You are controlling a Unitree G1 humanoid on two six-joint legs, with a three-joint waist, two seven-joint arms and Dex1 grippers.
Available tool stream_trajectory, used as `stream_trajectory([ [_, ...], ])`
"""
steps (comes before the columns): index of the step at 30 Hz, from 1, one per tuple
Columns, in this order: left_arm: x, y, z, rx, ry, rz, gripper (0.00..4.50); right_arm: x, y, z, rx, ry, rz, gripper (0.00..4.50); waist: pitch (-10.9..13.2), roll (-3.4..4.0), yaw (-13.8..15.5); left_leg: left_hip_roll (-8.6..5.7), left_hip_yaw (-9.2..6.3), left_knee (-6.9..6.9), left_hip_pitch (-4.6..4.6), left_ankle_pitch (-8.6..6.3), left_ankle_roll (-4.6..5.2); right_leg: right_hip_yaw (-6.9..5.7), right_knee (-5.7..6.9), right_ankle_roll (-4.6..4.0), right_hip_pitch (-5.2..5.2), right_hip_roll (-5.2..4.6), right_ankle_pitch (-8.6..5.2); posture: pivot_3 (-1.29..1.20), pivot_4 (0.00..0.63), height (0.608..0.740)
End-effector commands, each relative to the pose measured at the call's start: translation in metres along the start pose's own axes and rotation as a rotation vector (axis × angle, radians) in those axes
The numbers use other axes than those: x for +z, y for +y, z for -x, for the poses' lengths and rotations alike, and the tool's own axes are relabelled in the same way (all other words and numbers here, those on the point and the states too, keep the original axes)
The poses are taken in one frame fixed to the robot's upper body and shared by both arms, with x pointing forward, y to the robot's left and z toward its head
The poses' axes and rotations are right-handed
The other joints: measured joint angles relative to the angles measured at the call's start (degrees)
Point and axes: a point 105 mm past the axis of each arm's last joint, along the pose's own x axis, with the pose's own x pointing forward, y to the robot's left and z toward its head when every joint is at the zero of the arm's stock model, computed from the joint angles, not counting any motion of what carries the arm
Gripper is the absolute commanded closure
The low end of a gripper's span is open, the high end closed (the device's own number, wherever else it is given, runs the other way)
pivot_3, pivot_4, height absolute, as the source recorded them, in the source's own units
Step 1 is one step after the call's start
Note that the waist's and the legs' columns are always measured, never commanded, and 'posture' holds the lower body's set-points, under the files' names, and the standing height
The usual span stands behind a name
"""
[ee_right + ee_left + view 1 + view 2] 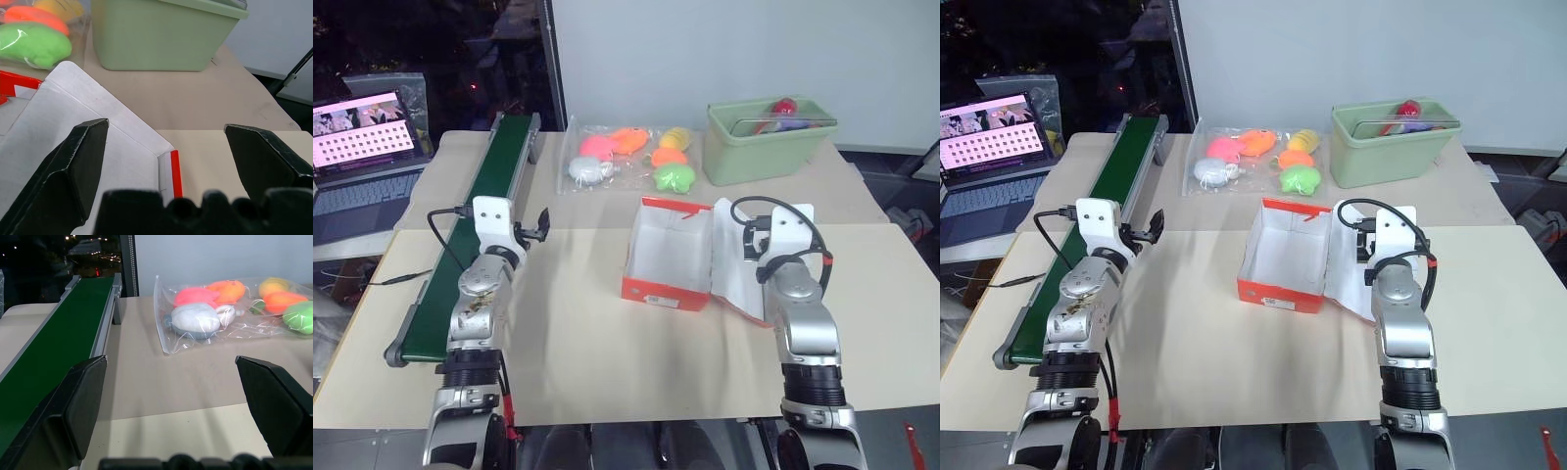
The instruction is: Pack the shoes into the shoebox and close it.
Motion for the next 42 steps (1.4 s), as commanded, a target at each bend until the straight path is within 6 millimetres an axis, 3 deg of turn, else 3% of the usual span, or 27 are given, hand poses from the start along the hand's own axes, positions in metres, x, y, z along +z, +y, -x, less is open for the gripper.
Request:
stream_trajectory([
  [1,0.021,-0.006,-0.002,-0.032,-0.075,-0.024,0.0,0.03,0.007,0.0,0.072,-0.102,-0.024,0.07,0.0,0.0,0.0,0.0,0.0,0.0,0.0,0.0,0.0,0.0,0.0,0.0,0.0,0.0,0.0,0.0,0.15,0.729],
  [5,0.035,-0.002,0.004,-0.067,-0.12,-0.004,0.0,0.079,0.063,0.017,0.471,-0.227,-0.136,0.07,0.0,0.0,-0.6,0.02,0.03,0.0,0.02,0.0,0.0,0.03,0.02,0.0,-0.01,0.03,0.0,0.0,0.15,0.729],
  [7,0.044,0.004,0.014,-0.122,-0.129,-0.005,0.0,0.107,0.09,0.042,0.721,-0.295,-0.194,0.07,0.0,0.0,-0.7,0.07,-0.01,0.0,0.02,0.0,0.0,0.01,0.03,-0.01,-0.04,0.1,0.0,0.0,0.15,0.729],
  [9,0.05,0.015,0.025,-0.158,-0.113,-0.01,0.0,0.123,0.111,0.069,0.945,-0.326,-0.217,0.07,0.0,0.01,-1.0,0.16,-0.04,-0.03,-0.03,-0.01,0.01,-0.01,0.12,-0.01,-0.06,0.16,0.0,0.0,0.15,0.729],
  [11,0.059,0.035,0.038,-0.155,-0.107,-0.039,0.0,0.124,0.129,0.096,1.167,-0.319,-0.204,0.07,0.0,0.01,-1.2,0.18,-0.1,-0.06,-0.04,-0.01,0.01,-0.07,0.14,-0.01,-0.04,0.16,0.0,0.0,0.15,0.729],
  [13,0.073,0.066,0.057,-0.13,-0.094,-0.101,0.0,0.113,0.148,0.13,1.43,-0.296,-0.123,0.07,0.0,-0.04,-1.4,0.16,-0.11,-0.04,-0.04,-0.01,0.01,-0.09,0.12,-0.01,-0.02,0.11,0.0,0.0,0.15,0.729],
  [15,0.077,0.084,0.072,-0.112,-0.054,-0.128,0.0,0.1,0.154,0.143,1.551,-0.255,-0.038,0.07,0.0,-0.07,-1.6,0.18,-0.08,-0.02,-0.02,-0.01,0.01,-0.09,0.08,-0.02,-0.04,0.11,0.0,0.0,0.15,0.729],
  [20,0.049,0.116,0.103,-0.035,0.099,-0.16,0.0,0.092,0.153,0.143,1.59,-0.224,-0.001,0.07,0.0,-0.07,-0.4,0.12,-0.04,-0.02,0.17,-0.01,0.0,-0.12,-0.01,-0.05,0.11,0.02,-0.05,0.0,0.15,0.729],
  [24,0.027,0.118,0.118,-0.028,0.165,-0.119,0.0,0.088,0.152,0.142,1.586,-0.211,0.023,0.07,0.1,-0.14,0.0,0.17,-0.01,-0.02,0.14,-0.01,0.0,-0.12,0.01,-0.11,0.01,0.05,-0.08,0.0,0.15,0.729],
  [30,0.003,0.106,0.122,-0.049,0.235,-0.116,0.0,0.082,0.152,0.139,1.552,-0.184,0.038,0.07,0.0,-0.16,0.2,0.15,-0.03,-0.01,0.1,-0.01,-0.01,-0.16,0.01,-0.15,0.01,0.01,-0.09,0.0,0.15,0.729],
  [42,0.001,0.101,0.108,-0.063,0.237,-0.123,0.0,0.08,0.15,0.133,1.499,-0.172,0.014,0.07,0.0,-0.17,0.0,0.16,-0.04,-0.02,0.09,-0.01,-0.01,-0.15,0.03,-0.15,-0.02,0.05,-0.09,0.0,0.15,0.729],
])
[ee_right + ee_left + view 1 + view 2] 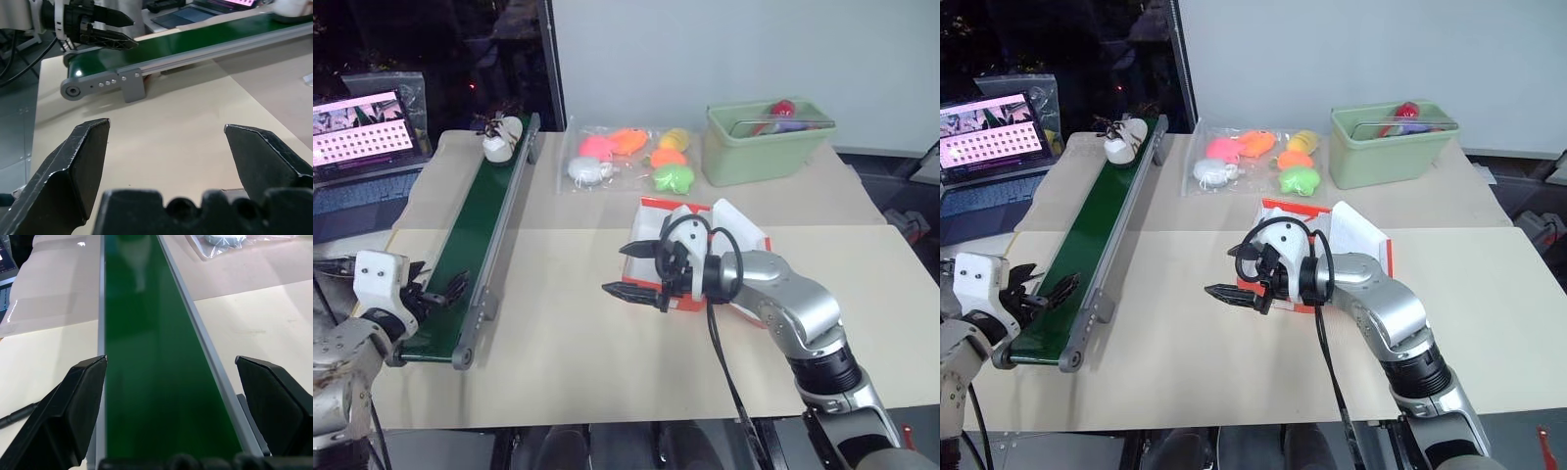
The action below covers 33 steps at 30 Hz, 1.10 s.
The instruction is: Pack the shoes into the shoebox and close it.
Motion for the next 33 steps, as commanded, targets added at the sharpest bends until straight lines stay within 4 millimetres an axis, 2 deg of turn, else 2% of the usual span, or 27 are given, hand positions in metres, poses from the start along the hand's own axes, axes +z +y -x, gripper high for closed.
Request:
stream_trajectory([
  [1,0.012,0.004,-0.003,0.019,-0.032,-0.037,0.0,0.011,-0.001,0.002,-0.017,-0.036,0.027,0.07,0.0,0.0,0.0,0.0,0.0,0.0,0.0,0.0,0.0,0.0,0.0,0.0,0.01,0.0,0.0,0.0,0.15,0.729],
  [7,0.015,0.01,-0.008,0.063,-0.048,-0.037,0.0,0.009,-0.001,0.004,-0.02,-0.034,0.019,0.07,0.0,0.0,0.0,-0.01,0.0,0.0,-0.01,0.0,0.0,0.0,-0.01,0.0,0.0,0.0,0.0,0.0,0.15,0.729],
  [18,0.012,-0.001,-0.017,0.055,-0.058,-0.016,0.0,-0.007,0.0,0.009,-0.023,0.044,0.068,0.07,0.0,-0.01,0.0,-0.02,0.0,0.0,-0.02,0.0,0.0,0.0,-0.01,0.0,0.01,-0.01,0.0,0.0,0.15,0.729],
  [26,0.012,0.004,-0.018,0.075,-0.058,-0.018,0.0,-0.007,0.001,0.008,-0.019,0.039,0.065,0.07,0.0,-0.01,0.0,-0.02,0.0,0.0,-0.02,0.0,0.0,0.01,-0.01,0.0,0.0,-0.01,0.0,0.0,0.15,0.729],
  [33,0.008,0.001,-0.024,0.067,-0.049,-0.012,0.0,-0.004,0.002,0.009,-0.017,0.031,0.067,0.07,0.0,-0.01,0.0,-0.02,0.0,0.0,-0.02,0.0,0.0,0.0,-0.01,0.0,0.0,-0.01,0.0,0.0,0.15,0.729],
])
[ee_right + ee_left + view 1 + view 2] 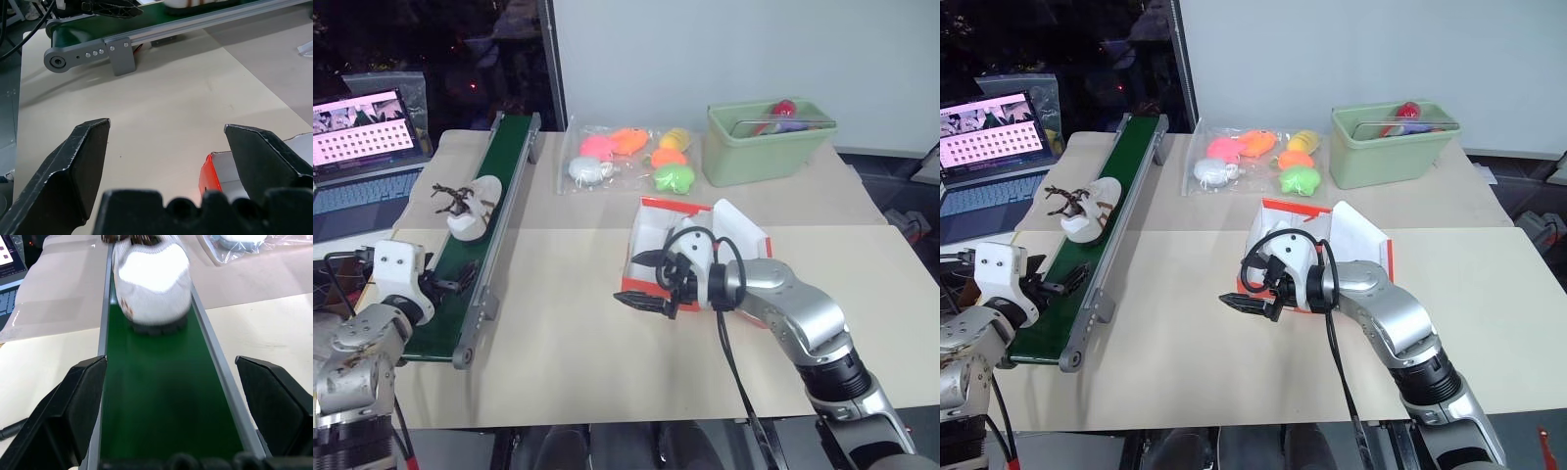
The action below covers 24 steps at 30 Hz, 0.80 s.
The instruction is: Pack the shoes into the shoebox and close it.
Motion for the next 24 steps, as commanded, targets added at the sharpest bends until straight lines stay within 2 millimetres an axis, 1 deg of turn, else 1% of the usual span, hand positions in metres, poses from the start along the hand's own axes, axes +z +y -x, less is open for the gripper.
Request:
stream_trajectory([
  [1,0.012,-0.001,-0.003,0.002,-0.047,-0.022,0.0,0.016,0.004,0.003,0.004,-0.058,0.055,0.07,0.0,0.0,0.0,0.0,0.0,0.0,0.0,0.0,0.0,0.0,0.0,0.0,0.0,0.0,0.0,0.0,0.15,0.729],
  [6,0.009,-0.008,-0.007,-0.024,-0.041,-0.009,0.0,0.019,0.005,0.005,0.001,-0.069,0.055,0.07,0.0,0.0,0.0,0.0,0.0,0.0,-0.01,0.0,0.0,0.0,0.0,0.0,0.0,0.0,0.0,0.0,0.15,0.729],
  [10,0.011,-0.011,-0.008,-0.05,-0.044,-0.013,1.06,0.021,0.005,0.006,0.0,-0.081,0.051,0.0,0.0,0.0,0.4,-0.01,-0.01,0.0,0.01,0.0,0.0,0.0,0.03,0.0,0.02,-0.01,0.0,0.0,0.15,0.729],
  [12,0.011,-0.011,-0.008,-0.045,-0.036,-0.017,1.84,0.023,0.005,0.006,0.001,-0.087,0.049,0.0,0.0,0.0,0.9,-0.03,-0.03,0.03,0.01,0.0,0.0,-0.02,0.03,0.0,0.04,-0.02,0.0,0.0,0.15,0.729],
  [13,0.012,-0.01,-0.009,-0.041,-0.035,-0.02,2.09,0.023,0.005,0.006,0.001,-0.089,0.049,0.0,0.0,0.0,1.1,-0.03,-0.03,0.04,0.02,0.0,0.0,-0.02,0.03,0.0,0.05,-0.02,0.0,0.0,0.15,0.729],
  [17,0.025,-0.01,-0.011,-0.016,-0.08,-0.031,2.09,0.025,0.005,0.006,-0.002,-0.099,0.043,0.0,0.0,0.0,1.3,-0.02,-0.03,0.05,0.01,0.0,0.0,-0.02,0.03,0.0,0.04,0.0,0.0,0.0,0.15,0.729],
  [20,0.051,-0.014,-0.016,0.038,-0.179,-0.05,2.09,0.031,-0.003,0.005,-0.037,-0.128,0.027,0.0,0.0,-0.02,1.4,-0.02,-0.02,0.05,-0.03,0.0,0.0,-0.02,0.0,0.0,0.01,0.0,0.0,0.0,0.15,0.729],
  [22,0.058,-0.016,-0.017,0.055,-0.207,-0.062,2.09,0.033,-0.006,0.004,-0.052,-0.139,0.015,0.0,0.0,-0.04,1.4,-0.02,-0.03,0.05,-0.05,0.0,0.0,-0.02,0.01,0.0,0.01,0.0,0.01,0.0,0.15,0.729],
  [24,0.079,-0.022,-0.019,0.098,-0.305,-0.056,2.09,0.038,-0.015,0.001,-0.089,-0.173,-0.033,0.0,0.0,-0.04,1.4,-0.02,-0.03,0.05,-0.05,0.0,0.0,-0.02,0.0,0.0,0.01,0.0,0.01,0.0,0.15,0.729],
])
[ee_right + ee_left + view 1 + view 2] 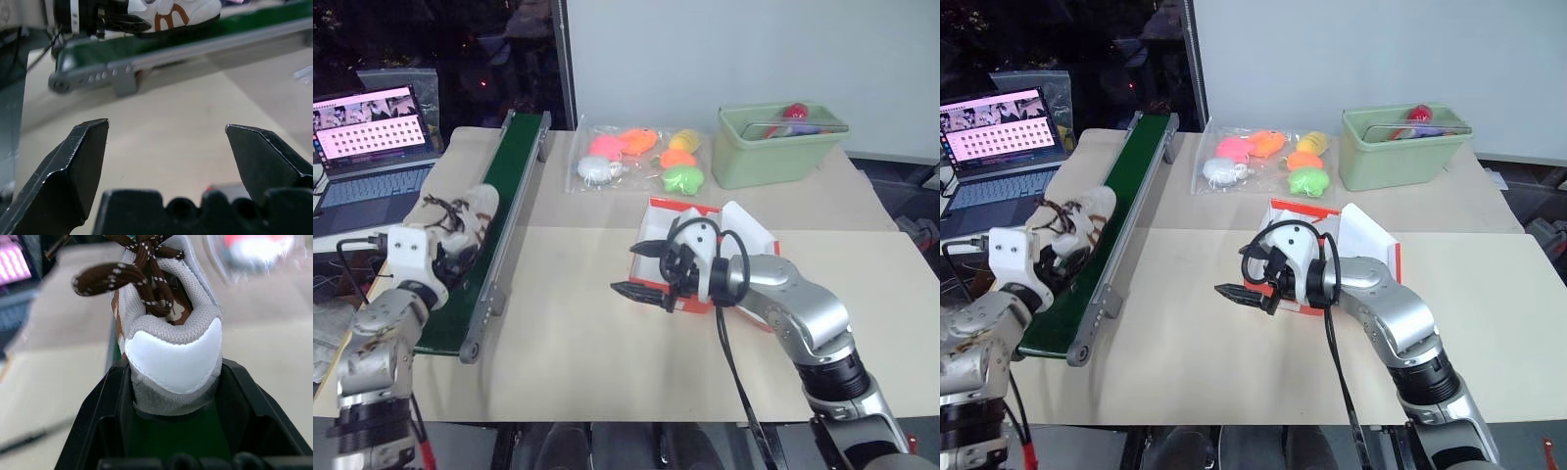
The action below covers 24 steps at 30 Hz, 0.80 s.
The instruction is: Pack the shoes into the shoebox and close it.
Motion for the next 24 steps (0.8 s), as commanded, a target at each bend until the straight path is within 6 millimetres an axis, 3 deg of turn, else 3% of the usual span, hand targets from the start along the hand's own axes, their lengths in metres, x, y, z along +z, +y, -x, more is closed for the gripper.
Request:
stream_trajectory([
  [1,0.057,-0.011,-0.003,0.079,-0.244,-0.051,2.09,0.021,-0.018,-0.003,-0.077,-0.103,-0.073,0.0,0.0,-0.01,0.0,0.0,0.0,0.0,-0.01,0.0,0.0,0.0,-0.01,0.0,0.0,-0.01,0.0,0.0,0.15,0.729],
  [4,0.081,-0.038,-0.005,0.059,-0.355,-0.077,2.09,0.034,-0.036,-0.01,-0.153,-0.21,-0.254,0.0,0.0,-0.02,0.0,0.01,0.0,0.0,-0.01,0.0,0.0,0.0,0.02,-0.01,-0.01,-0.01,0.03,0.0,0.15,0.729],
  [7,0.094,-0.125,-0.005,-0.209,-0.421,-0.008,2.09,0.045,-0.06,-0.031,-0.123,-0.42,-0.792,0.0,0.0,-0.03,-0.1,0.02,0.0,-0.01,-0.01,0.0,-0.01,0.03,0.08,-0.02,-0.01,-0.02,0.04,0.0,0.15,0.729],
  [9,0.093,-0.15,0.0,-0.294,-0.42,0.022,2.09,0.047,-0.059,-0.038,-0.063,-0.442,-0.923,0.0,0.0,-0.03,0.1,0.02,-0.01,-0.01,-0.05,0.0,-0.01,0.01,0.13,0.0,0.01,-0.05,0.11,0.0,0.15,0.729],
  [13,0.089,-0.168,0.005,-0.373,-0.41,0.02,2.09,0.053,-0.063,-0.041,-0.023,-0.459,-1.034,0.0,0.0,-0.01,-0.2,-0.02,0.0,-0.03,-0.35,0.0,0.0,-0.03,0.12,0.02,-0.18,-0.08,0.13,0.0,0.15,0.729],
  [24,0.091,-0.186,0.007,-0.486,-0.405,0.033,2.09,0.059,-0.073,-0.04,-0.037,-0.499,-1.09,0.0,0.0,0.03,-1.6,0.01,-0.02,-0.02,-0.41,0.01,0.02,-0.02,0.11,0.01,-0.27,0.05,0.13,0.0,0.15,0.729],
])
